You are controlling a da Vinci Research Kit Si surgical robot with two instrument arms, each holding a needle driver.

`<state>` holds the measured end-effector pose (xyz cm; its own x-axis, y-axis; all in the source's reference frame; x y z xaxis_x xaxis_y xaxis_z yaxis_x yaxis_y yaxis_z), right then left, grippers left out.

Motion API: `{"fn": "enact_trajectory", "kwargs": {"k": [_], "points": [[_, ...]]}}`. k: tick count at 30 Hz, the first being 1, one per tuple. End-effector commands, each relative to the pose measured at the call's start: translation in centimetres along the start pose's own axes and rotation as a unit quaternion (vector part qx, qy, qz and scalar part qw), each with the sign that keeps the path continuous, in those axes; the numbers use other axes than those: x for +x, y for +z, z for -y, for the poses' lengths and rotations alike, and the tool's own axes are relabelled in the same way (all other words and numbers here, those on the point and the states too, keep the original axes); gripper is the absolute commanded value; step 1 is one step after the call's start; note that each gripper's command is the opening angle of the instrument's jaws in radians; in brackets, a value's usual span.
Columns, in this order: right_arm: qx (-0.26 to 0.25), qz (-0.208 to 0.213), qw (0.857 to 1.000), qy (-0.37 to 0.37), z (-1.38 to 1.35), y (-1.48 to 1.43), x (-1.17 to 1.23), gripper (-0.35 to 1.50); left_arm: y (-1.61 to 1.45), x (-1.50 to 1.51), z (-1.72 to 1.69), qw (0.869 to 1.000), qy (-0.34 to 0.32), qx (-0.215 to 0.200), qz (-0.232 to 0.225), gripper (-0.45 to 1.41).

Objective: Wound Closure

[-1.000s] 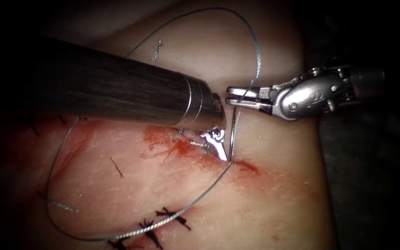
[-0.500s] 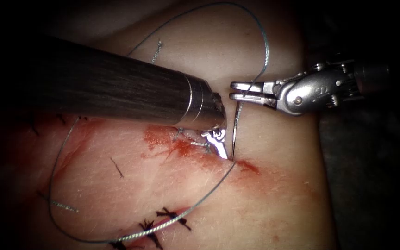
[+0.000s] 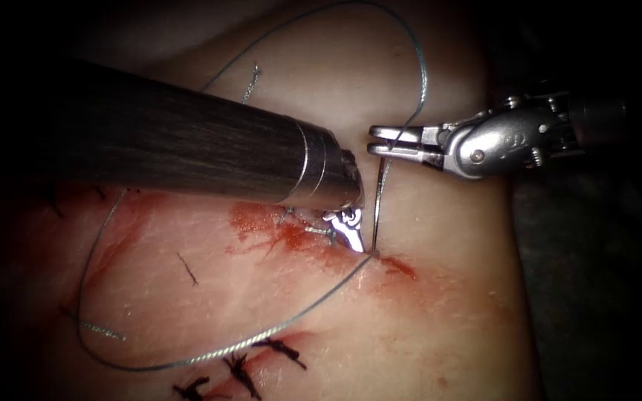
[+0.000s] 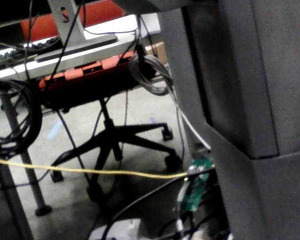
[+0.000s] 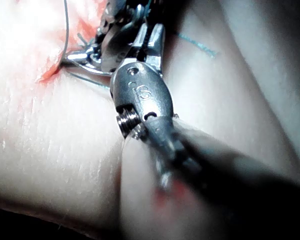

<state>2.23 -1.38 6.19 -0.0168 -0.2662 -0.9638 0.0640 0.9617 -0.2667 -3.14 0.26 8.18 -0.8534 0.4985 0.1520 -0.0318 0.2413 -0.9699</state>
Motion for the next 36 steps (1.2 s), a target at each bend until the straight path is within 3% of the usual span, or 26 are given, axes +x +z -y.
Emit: {"fn": "enact_trajectory", "kwargs": {"k": [1, 36], "points": [[-0.001, 0.003, 1.0, -0.01, 0.0, 0.09, -0.02, -0.35, 0.03, 0.04, 0.05, 1.0, 0.0, 0.0, 0.001, -0.45], [-0.004, -0.004, 1.0, 0.009, 0.06, 0.18, 0.1, -0.35, 0.03, 0.03, 0.05, 1.0, 0.0, -0.001, 0.001, -0.45]]}}
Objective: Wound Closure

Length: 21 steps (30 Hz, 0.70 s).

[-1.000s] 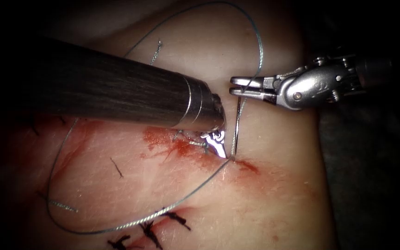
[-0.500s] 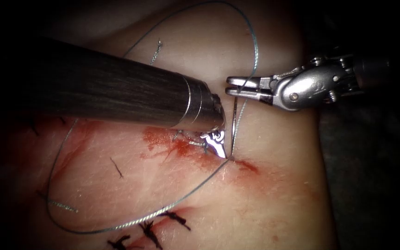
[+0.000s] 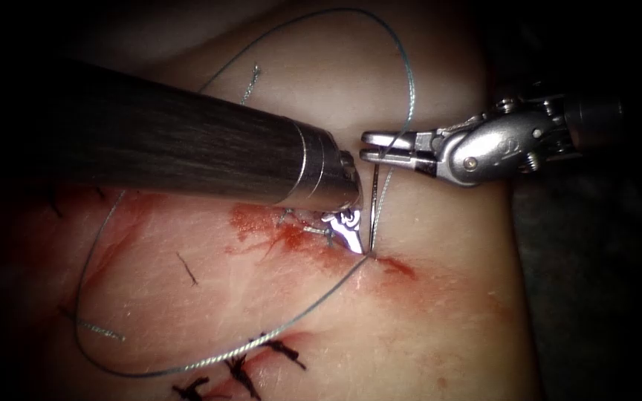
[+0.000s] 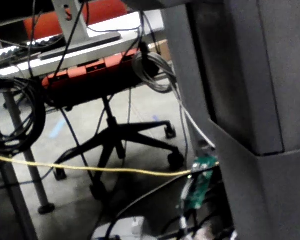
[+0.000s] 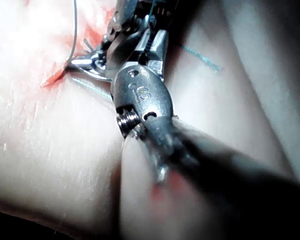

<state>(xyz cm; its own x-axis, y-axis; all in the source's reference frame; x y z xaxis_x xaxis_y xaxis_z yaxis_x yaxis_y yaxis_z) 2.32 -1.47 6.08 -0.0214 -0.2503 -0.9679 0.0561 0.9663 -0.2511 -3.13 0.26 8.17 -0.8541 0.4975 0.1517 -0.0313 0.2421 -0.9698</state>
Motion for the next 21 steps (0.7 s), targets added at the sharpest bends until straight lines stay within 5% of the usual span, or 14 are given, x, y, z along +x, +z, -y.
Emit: {"fn": "enact_trajectory", "kwargs": {"k": [1, 21], "points": [[0.0, -0.001, 1.0, 0.001, 0.02, 0.08, -0.02, -0.35, 0.02, 0.04, 0.06, 1.0, 0.0, 0.0, 0.0, -0.45], [-0.013, -0.002, 0.999, 0.035, 0.03, 0.09, 0.04, -0.35, 0.02, 0.04, 0.06, 1.0, 0.0, 0.0, 0.0, -0.45]]}}
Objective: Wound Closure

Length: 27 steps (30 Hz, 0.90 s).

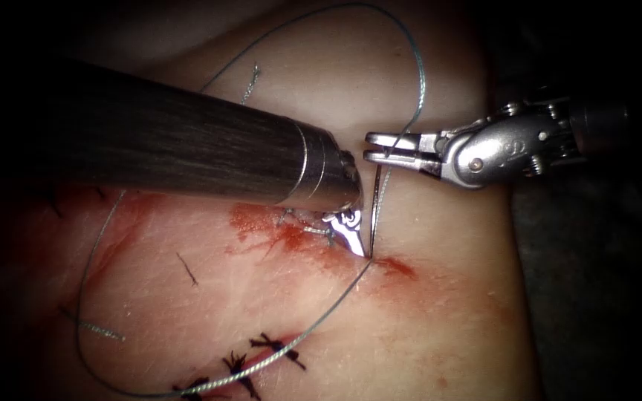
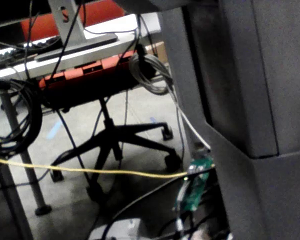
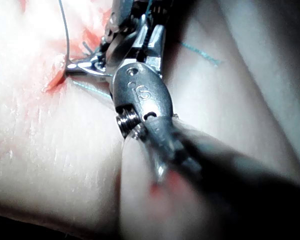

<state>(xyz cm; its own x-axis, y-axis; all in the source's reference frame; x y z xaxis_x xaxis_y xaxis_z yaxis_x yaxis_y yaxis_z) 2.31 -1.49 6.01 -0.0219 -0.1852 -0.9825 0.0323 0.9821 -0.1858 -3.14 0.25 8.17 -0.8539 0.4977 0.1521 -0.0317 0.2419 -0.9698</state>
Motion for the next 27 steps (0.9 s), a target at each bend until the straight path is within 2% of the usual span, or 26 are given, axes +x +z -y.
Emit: {"fn": "enact_trajectory", "kwargs": {"k": [1, 18, 27], "points": [[0.0, -0.001, 1.0, 0.002, 0.03, 0.09, -0.03, -0.35, 0.02, 0.04, 0.05, 1.0, 0.0, 0.0, 0.0, -0.45], [0.005, 0.011, 1.0, 0.017, 0.14, 0.12, -0.07, -0.35, 0.05, 0.02, 0.04, 1.0, 0.001, -0.003, -0.001, -0.45], [-0.01, 0.034, 0.998, -0.054, 0.14, 0.12, -0.03, -0.35, 0.05, 0.0, 0.05, 1.0, 0.001, -0.006, -0.001, -0.45]]}}
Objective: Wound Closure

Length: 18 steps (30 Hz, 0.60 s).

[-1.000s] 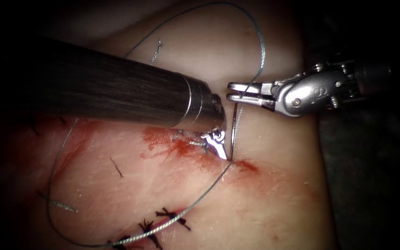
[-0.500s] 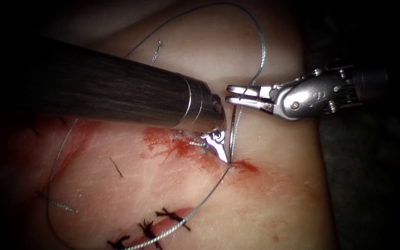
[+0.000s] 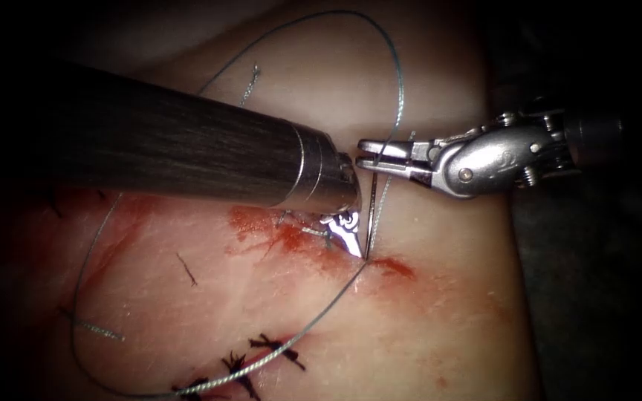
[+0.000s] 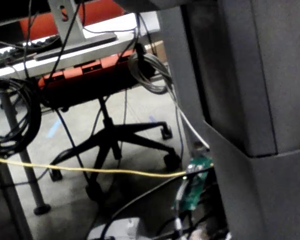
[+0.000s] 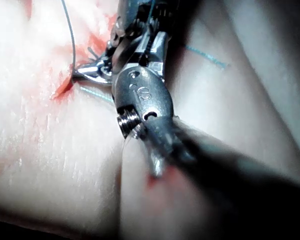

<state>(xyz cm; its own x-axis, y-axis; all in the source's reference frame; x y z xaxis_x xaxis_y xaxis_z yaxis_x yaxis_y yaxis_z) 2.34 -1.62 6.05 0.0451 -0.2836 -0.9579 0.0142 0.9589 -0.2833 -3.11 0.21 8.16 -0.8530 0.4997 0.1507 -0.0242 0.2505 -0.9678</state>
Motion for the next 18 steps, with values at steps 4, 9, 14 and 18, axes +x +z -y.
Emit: {"fn": "enact_trajectory", "kwargs": {"k": [4, 9, 14, 18], "points": [[-0.001, 0.003, 1.0, -0.007, 0.0, 0.08, 0.0, -0.35, 0.02, 0.03, 0.06, 1.0, 0.0, 0.0, 0.002, -0.45], [0.003, 0.006, 1.0, -0.007, 0.01, 0.07, 0.01, -0.35, 0.02, 0.03, 0.06, 1.0, 0.0, 0.0, 0.003, -0.45], [0.007, 0.002, 1.0, -0.007, 0.03, 0.08, 0.03, -0.35, 0.02, 0.03, 0.06, 1.0, 0.0, 0.0, 0.003, -0.45], [0.012, 0.002, 1.0, -0.011, 0.05, 0.08, 0.04, -0.35, 0.02, 0.02, 0.06, 1.0, 0.0, 0.0, 0.003, -0.45]]}}
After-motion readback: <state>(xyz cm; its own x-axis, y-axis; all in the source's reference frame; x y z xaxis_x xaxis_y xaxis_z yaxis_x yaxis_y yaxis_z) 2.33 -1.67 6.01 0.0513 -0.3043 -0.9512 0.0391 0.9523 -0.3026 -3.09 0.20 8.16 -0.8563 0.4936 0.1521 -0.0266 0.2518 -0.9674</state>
